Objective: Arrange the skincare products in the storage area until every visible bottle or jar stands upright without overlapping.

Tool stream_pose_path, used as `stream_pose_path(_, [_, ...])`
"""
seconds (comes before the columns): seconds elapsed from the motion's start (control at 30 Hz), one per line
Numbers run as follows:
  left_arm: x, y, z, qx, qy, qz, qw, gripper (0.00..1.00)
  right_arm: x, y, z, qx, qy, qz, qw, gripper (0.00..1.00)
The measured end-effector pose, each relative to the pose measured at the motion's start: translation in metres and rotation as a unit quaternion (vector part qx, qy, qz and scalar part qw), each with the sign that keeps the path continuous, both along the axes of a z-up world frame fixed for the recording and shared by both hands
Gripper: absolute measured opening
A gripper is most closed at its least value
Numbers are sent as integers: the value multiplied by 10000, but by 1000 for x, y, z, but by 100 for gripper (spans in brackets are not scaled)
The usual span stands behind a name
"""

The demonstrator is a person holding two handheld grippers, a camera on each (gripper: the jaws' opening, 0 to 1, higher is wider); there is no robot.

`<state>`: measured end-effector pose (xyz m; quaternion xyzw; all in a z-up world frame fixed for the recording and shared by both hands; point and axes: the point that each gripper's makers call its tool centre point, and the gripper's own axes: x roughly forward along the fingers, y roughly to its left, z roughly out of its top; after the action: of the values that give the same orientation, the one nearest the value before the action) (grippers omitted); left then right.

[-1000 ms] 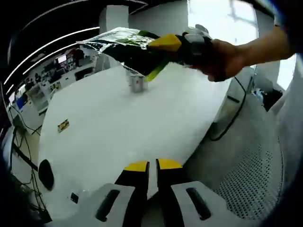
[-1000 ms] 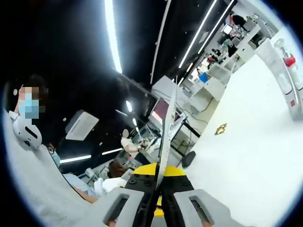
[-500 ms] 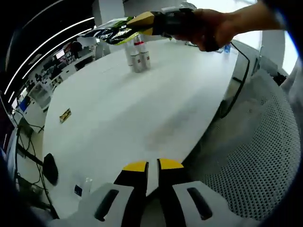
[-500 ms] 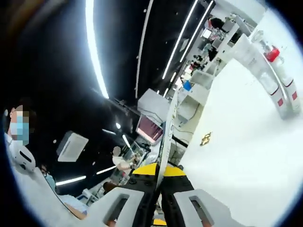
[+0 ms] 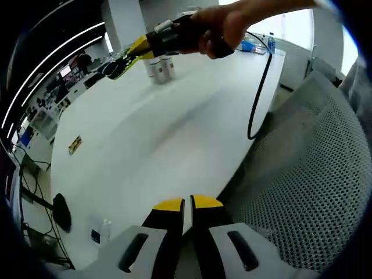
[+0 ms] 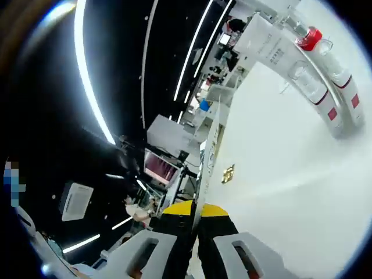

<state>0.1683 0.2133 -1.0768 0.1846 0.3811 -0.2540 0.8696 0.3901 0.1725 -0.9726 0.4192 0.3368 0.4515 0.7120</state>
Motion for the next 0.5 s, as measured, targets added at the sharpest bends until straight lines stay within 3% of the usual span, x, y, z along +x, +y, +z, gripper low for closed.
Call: stream_pose_path(0.5, [-5, -1, -9, -39, 201, -19, 9998, 0, 12, -7, -30, -507, 372, -289, 9976, 0])
